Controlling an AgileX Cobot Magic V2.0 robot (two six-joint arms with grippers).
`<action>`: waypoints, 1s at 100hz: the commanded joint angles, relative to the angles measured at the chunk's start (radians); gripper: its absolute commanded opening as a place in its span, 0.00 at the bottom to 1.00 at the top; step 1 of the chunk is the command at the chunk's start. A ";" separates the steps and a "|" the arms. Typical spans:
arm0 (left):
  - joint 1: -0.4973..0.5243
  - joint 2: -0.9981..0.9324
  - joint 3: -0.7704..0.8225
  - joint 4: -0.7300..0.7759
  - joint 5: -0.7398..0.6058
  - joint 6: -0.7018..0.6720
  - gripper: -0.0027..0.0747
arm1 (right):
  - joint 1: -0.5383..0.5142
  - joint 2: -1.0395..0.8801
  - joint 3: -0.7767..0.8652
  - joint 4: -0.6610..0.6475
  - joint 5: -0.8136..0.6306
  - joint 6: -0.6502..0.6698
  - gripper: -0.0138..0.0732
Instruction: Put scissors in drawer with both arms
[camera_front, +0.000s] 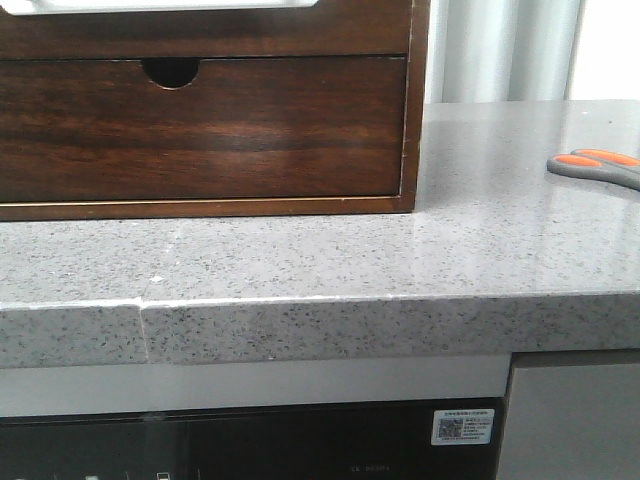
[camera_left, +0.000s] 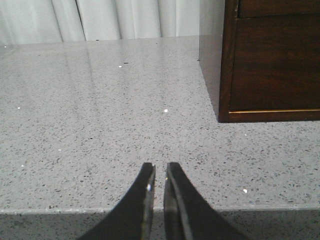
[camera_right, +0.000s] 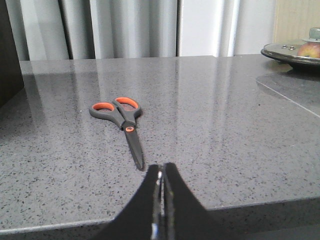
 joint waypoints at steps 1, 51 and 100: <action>-0.009 -0.034 0.015 0.003 -0.083 -0.004 0.04 | -0.006 -0.018 0.011 -0.014 -0.072 -0.006 0.04; -0.009 -0.034 0.015 0.003 -0.084 -0.004 0.04 | -0.006 -0.018 0.011 -0.014 -0.070 -0.006 0.04; -0.009 -0.034 0.015 -0.029 -0.135 -0.004 0.04 | -0.006 -0.018 0.009 -0.002 -0.068 -0.006 0.04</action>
